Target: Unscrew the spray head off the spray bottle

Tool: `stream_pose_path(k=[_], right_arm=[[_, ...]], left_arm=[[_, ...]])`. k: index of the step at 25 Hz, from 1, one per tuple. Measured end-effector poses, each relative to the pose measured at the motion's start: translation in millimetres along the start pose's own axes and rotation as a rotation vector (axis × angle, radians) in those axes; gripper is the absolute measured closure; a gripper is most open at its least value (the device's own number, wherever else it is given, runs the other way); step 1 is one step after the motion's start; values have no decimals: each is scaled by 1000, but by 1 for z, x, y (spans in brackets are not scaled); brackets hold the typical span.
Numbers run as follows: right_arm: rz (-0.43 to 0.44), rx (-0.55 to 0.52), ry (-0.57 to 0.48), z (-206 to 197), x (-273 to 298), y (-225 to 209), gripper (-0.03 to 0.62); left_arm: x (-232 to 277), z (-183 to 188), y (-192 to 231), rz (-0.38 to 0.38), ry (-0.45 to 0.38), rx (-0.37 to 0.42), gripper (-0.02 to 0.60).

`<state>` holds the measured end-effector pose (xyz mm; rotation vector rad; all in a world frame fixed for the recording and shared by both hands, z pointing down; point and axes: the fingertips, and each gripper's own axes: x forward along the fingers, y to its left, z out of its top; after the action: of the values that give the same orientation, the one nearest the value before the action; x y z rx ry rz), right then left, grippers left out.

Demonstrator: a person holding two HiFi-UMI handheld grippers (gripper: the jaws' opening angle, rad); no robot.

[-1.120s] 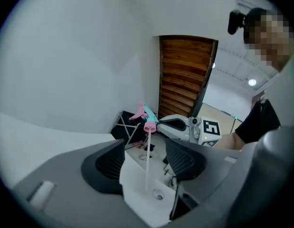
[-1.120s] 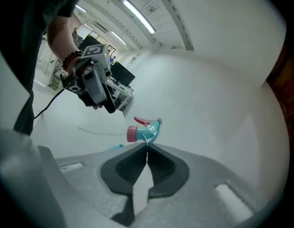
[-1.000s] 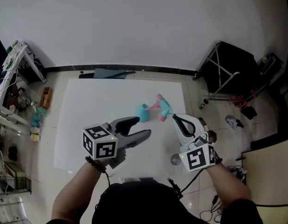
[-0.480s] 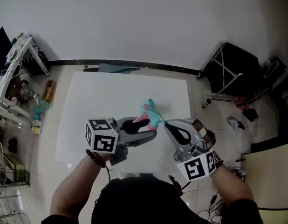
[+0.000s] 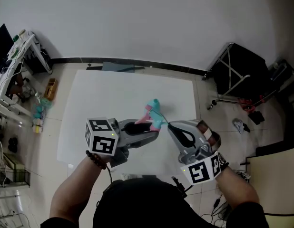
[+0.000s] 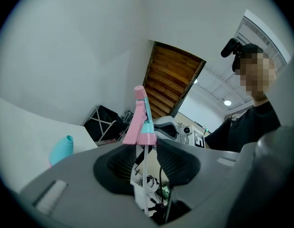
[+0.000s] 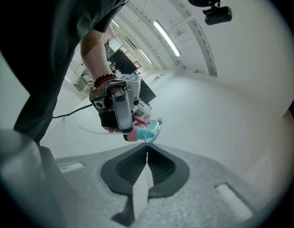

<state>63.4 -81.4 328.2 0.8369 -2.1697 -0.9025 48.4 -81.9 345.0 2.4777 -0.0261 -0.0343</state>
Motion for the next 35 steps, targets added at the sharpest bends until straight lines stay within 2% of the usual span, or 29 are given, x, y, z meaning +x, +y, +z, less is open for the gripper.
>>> stream_pose_path(k=[3,7,11,13,15,19,22,27,31,35], right_arm=[[7,20,-3,0,0,2,595],[42,105,-10,-1,3,1,586],[134,257,-29,-2,2,3,508],[208,387,-80,2,2,3,470],[285,589,-125,3,3,2,447],[494,932,-107,-5,5,9,393],[617,1096,-105,4,5,15,393],[695,1198,-63,6,6,20,393],[749,1278,-24,6,8,23,393],[758,1270,38,1,5,31,393]], left_arm=[[-1,-1,0,27,16,50,434],[-3,0,3,80,62,163,434],[-1,-5,4,123,110,279,434],[0,-9,5,143,131,333,433],[0,-12,6,156,151,382,433],[3,-15,9,192,186,504,433],[6,-21,7,214,224,577,433],[8,-28,6,258,267,689,433],[9,-34,7,305,322,815,433],[15,-44,7,341,376,907,433]])
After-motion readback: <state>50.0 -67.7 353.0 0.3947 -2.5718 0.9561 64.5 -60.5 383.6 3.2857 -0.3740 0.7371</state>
